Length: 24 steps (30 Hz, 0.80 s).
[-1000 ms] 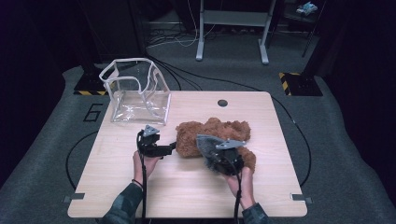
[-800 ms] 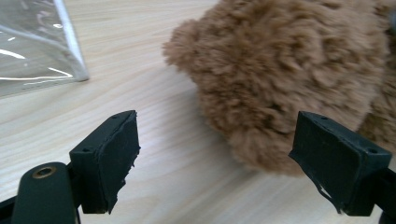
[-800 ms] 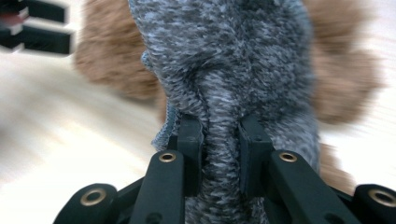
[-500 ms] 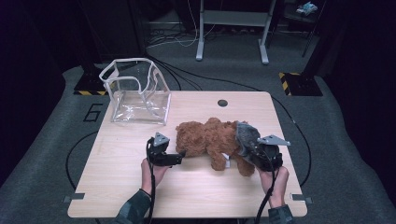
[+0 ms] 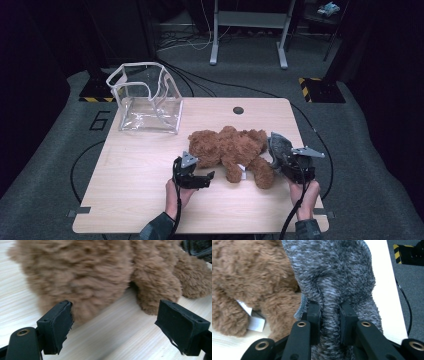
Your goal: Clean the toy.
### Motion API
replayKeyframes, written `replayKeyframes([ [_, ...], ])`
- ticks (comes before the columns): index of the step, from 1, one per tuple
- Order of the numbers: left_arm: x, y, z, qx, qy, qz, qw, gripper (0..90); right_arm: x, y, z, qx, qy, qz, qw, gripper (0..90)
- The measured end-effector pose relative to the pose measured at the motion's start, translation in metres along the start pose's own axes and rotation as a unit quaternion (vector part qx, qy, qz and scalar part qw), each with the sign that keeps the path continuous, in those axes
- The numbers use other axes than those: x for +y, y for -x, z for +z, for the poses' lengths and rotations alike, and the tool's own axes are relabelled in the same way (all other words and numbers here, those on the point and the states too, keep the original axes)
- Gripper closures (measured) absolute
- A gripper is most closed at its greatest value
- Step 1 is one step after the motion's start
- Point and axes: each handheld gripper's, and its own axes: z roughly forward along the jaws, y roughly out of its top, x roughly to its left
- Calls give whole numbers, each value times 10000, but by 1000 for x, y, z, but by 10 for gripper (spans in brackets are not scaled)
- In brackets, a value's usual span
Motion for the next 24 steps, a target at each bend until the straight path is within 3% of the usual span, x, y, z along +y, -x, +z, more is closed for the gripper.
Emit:
replayKeyframes([
  [13, 5, 41, 31, -89, -159, 314, 9993, 147, -10, 12, 7, -58, -123, 208, 9997, 744],
  [24, 9, 58, 68, 4, -355, 246, 9991, 148, -14, 16, 10, -69, -163, 279, 9995, 743],
])
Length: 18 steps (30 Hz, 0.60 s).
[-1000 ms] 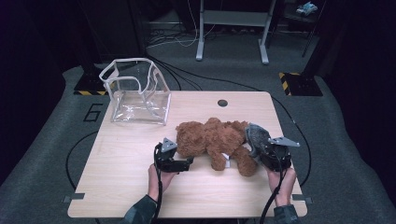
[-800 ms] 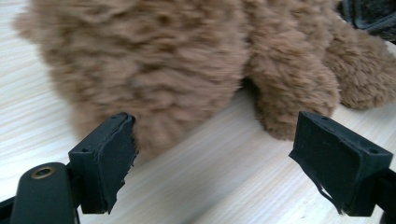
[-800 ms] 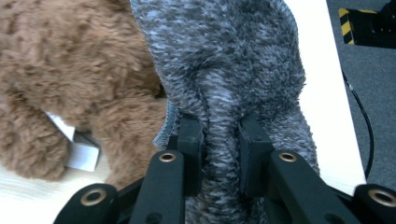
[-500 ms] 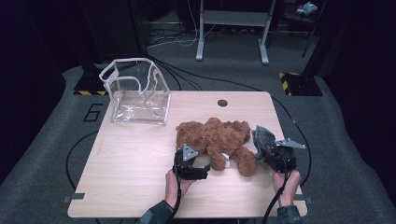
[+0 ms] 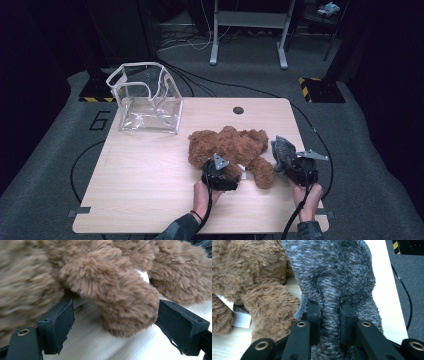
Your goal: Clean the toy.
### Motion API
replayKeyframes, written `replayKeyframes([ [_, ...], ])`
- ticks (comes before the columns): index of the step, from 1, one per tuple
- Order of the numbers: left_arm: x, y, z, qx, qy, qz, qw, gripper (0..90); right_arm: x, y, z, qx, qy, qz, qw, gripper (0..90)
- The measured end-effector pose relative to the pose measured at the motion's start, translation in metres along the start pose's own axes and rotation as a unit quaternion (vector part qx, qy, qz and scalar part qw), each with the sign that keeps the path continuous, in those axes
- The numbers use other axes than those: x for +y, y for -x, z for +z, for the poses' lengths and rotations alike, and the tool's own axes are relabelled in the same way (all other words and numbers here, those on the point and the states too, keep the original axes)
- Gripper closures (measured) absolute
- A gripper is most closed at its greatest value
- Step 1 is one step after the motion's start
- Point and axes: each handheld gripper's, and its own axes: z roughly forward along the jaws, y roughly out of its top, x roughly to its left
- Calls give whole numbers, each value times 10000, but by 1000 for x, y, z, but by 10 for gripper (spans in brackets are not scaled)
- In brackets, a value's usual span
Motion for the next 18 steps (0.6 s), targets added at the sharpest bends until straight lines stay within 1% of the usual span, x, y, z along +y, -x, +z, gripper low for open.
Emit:
replayKeyframes([
  [4, 2, 4, 11, 46, -103, 29, 9999, 148, -1, 1, 1, -14, -3, 12, 10000, 743],
  [5, 2, 3, 13, 93, -153, 76, 9998, 149, -1, 1, 1, -23, -8, 13, 10000, 744],
  [6, 3, 3, 16, 139, -138, 6, 9998, 160, -1, 1, 2, -23, -10, 7, 10000, 743],
  [7, 3, 2, 17, 184, -179, 7, 9997, 167, -1, 1, 2, -40, 4, -5, 10000, 743],
  [8, 4, 2, 19, 205, -170, -47, 9996, 181, -1, 1, 3, -31, 21, -28, 10000, 743],
  [9, 4, 1, 20, 228, -170, -56, 9996, 195, -1, 1, 4, -12, 53, -20, 10000, 743],
  [11, 5, 2, 23, 266, -175, -49, 9995, 209, -1, 0, 7, -33, 26, -33, 10000, 742],
  [12, 5, 3, 25, 269, -135, -125, 9995, 226, 0, -1, 9, -18, 11, -46, 10000, 742],
  [13, 6, 3, 25, 260, -201, -55, 9994, 251, 0, -2, 12, -21, -15, -81, 10000, 742],
  [16, 7, 5, 27, 274, -147, -84, 9995, 340, 2, -6, 17, -31, -49, -108, 9999, 742],
  [17, 7, 4, 27, 302, -170, -22, 9994, 375, 3, -7, 19, -47, -67, -89, 9999, 742],
  [18, 7, 4, 27, 303, -155, -31, 9994, 411, 3, -8, 20, -55, -82, -91, 9999, 742],
])
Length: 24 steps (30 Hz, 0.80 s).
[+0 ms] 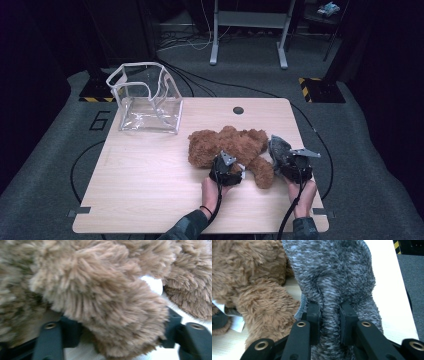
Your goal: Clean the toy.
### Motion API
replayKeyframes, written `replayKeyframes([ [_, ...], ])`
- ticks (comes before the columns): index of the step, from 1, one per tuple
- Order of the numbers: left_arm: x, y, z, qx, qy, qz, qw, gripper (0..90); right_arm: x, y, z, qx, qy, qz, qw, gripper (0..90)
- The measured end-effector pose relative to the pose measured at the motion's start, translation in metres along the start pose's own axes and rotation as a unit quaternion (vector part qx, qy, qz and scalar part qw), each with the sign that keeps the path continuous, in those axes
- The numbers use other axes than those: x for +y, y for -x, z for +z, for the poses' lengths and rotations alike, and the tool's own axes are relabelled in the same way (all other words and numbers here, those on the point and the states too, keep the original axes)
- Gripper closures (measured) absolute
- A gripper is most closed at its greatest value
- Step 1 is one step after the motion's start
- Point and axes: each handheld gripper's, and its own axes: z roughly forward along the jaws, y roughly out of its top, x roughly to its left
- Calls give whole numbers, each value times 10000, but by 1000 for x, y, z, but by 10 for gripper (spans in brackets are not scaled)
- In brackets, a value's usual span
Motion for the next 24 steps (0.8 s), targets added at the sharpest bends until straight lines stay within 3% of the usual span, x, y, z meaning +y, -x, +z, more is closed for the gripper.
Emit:
replayKeyframes([
  [12, 2, -8, 2, -65, 165, -81, 9998, 695, -4, 4, 13, -123, -98, 17, 9999, 738],
  [24, 20, -24, -10, -321, 476, 44, 9983, 739, -8, 2, 18, -113, -130, 55, 9998, 735],
])
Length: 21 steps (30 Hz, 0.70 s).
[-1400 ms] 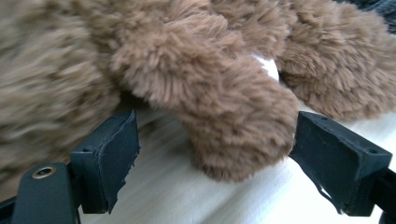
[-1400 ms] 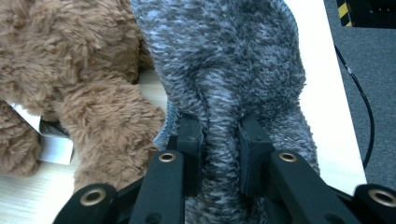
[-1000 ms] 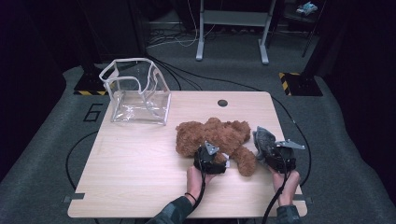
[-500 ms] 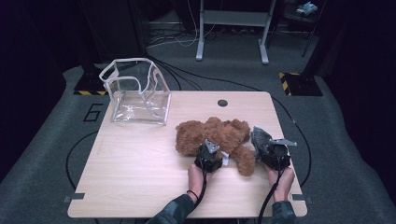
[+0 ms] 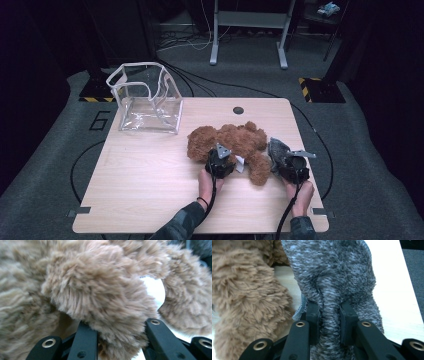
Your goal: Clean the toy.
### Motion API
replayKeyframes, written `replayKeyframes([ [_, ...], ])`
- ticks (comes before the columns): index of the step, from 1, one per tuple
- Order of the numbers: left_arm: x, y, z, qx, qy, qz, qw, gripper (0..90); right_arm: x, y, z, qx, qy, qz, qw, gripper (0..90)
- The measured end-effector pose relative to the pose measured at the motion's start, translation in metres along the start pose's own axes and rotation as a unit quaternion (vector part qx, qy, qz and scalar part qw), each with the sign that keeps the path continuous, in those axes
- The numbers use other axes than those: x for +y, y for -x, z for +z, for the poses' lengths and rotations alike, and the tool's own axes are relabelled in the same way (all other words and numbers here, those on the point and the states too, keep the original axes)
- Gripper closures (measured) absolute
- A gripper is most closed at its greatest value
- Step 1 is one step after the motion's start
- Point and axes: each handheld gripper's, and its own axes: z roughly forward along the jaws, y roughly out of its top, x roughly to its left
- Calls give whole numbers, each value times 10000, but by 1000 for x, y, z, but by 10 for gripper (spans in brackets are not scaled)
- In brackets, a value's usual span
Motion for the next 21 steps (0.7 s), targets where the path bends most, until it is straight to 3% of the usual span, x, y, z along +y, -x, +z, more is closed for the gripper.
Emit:
replayKeyframes([
  [6, 13, -9, -5, -255, 91, 75, 9996, 742, 0, 0, 0, -8, -24, -97, 10000, 734],
  [10, 24, -14, -11, -459, 159, 54, 9988, 746, 0, 0, 0, -6, 16, -23, 10000, 731],
  [21, 44, -10, -27, -872, 397, 75, 9954, 749, 0, 4, -2, -47, 36, 17, 10000, 725],
])
